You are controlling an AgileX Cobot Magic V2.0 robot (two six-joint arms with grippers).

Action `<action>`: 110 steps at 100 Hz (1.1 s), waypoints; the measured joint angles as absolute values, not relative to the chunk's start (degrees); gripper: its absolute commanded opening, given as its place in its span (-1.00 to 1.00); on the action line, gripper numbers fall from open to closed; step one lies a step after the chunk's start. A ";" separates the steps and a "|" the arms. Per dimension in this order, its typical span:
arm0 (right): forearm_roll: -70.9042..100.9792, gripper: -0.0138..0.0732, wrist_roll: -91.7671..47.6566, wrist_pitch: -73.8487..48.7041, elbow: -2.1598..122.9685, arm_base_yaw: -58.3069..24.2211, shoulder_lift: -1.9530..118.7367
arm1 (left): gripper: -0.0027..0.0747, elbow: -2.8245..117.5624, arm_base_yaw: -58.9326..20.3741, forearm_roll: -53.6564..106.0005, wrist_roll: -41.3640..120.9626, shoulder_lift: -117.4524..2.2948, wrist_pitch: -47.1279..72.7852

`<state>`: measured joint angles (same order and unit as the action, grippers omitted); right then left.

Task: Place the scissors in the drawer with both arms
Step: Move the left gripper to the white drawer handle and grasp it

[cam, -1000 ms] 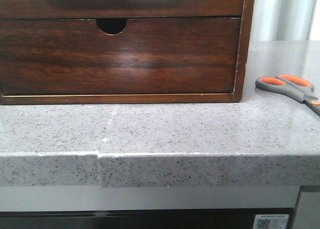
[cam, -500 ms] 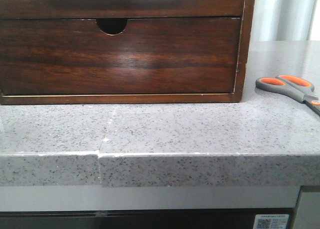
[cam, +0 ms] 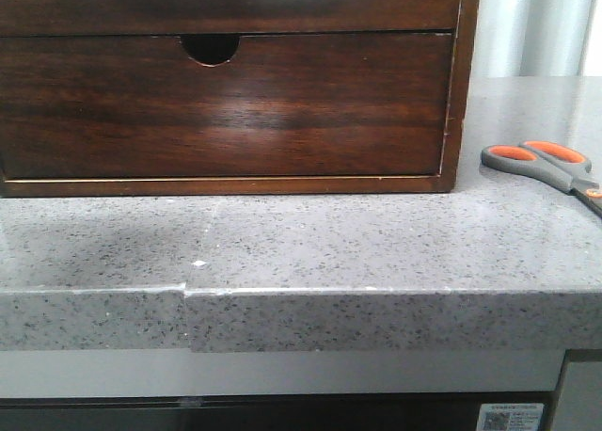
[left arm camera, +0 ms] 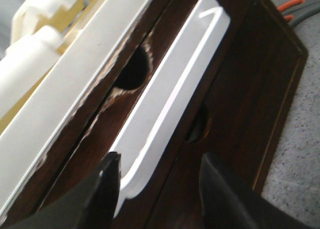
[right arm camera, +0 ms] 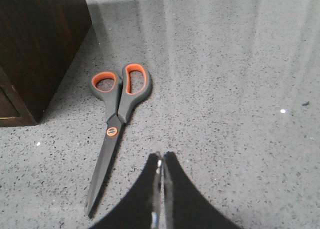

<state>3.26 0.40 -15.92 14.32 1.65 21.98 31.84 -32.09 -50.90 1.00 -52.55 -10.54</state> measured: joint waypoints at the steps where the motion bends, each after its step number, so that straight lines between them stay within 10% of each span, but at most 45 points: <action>1: 3.26 -0.82 0.40 -15.92 14.32 1.65 21.98 | -0.04 32.14 -32.36 -51.03 1.00 -52.80 -10.58; 72: 3.26 -0.82 0.40 -15.92 14.32 1.65 21.98 | -0.05 40.67 -33.69 -72.62 1.00 -64.91 -4.98; 110: 3.26 -0.82 0.40 -15.92 14.32 1.65 21.98 | -0.91 41.60 -33.69 -73.44 1.10 -64.91 -4.68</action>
<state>3.26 0.40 -15.92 14.32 1.65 21.98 41.60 -33.69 -73.44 1.10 -64.91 -4.68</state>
